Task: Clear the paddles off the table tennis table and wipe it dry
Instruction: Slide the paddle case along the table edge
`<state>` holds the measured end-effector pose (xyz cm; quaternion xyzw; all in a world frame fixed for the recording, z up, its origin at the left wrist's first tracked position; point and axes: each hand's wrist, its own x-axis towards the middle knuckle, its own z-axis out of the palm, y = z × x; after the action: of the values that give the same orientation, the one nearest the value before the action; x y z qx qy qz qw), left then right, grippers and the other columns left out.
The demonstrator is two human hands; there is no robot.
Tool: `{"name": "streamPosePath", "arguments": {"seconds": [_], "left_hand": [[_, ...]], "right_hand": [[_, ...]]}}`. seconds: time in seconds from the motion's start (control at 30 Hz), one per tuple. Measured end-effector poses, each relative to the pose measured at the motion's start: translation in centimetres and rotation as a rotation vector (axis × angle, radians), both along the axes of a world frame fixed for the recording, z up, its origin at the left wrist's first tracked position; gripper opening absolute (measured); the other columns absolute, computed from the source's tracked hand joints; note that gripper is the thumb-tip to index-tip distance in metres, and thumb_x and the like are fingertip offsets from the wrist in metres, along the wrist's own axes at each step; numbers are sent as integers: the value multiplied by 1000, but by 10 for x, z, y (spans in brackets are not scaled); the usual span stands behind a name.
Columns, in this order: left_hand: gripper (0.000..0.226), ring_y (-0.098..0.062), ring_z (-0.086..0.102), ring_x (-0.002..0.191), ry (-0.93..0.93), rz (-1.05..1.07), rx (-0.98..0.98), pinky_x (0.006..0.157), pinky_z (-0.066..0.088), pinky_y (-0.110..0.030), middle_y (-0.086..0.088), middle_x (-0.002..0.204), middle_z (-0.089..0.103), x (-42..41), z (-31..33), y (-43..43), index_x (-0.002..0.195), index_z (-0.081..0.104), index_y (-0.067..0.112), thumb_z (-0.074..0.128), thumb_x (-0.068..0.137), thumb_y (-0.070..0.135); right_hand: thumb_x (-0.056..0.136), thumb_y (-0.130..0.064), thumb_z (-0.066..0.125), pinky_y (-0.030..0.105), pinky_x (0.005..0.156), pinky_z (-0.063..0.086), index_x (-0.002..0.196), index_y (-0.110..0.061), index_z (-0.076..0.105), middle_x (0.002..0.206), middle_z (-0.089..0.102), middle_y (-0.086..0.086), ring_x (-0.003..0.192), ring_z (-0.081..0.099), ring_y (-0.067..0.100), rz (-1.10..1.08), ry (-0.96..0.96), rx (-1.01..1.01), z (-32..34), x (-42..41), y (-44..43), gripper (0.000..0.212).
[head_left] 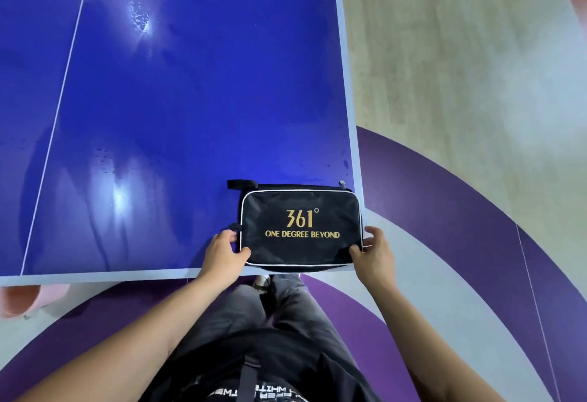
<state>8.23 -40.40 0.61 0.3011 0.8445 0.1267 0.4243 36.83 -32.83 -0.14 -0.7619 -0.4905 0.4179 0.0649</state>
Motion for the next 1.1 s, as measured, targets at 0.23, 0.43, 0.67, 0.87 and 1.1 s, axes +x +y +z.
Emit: {"name": "streamPosePath", "arguments": {"seconds": [0.23,0.43,0.67,0.87,1.1], "left_hand": [[50,-34,47,129,409,-389,291,105,38,-48,-11,143,49,-8,40,2,138,56,11,64,90,18],[25,-31,48,126,520,-636,438,103,38,-46,-7,131,58,11,74,21,111,70,19,66,87,23],[29,-30,47,128,582,-717,599,104,36,-45,-7,135,56,71,121,62,117,68,20,64,89,27],[30,-31,50,123,631,-658,626,103,38,-46,-7,131,58,141,146,109,120,68,18,64,91,26],[32,-29,49,123,675,-487,566,104,35,-42,-4,130,56,228,166,154,124,65,18,61,94,28]], "right_hand": [[94,-24,60,42,112,34,153,-23,38,155,44,1,136,44,27,418,-295,301,33,-22,-15,63],[93,-22,61,41,116,30,151,-20,44,159,41,1,141,41,24,548,-293,521,68,-46,-15,60],[91,-21,65,44,107,38,142,-19,54,152,50,4,131,51,29,528,-281,691,116,-23,27,52],[92,-26,63,44,106,37,144,-20,52,151,48,3,130,49,30,581,-293,730,135,44,91,54],[92,-31,63,44,113,33,141,-22,53,152,46,2,136,45,29,700,-240,746,158,123,173,51]]}}
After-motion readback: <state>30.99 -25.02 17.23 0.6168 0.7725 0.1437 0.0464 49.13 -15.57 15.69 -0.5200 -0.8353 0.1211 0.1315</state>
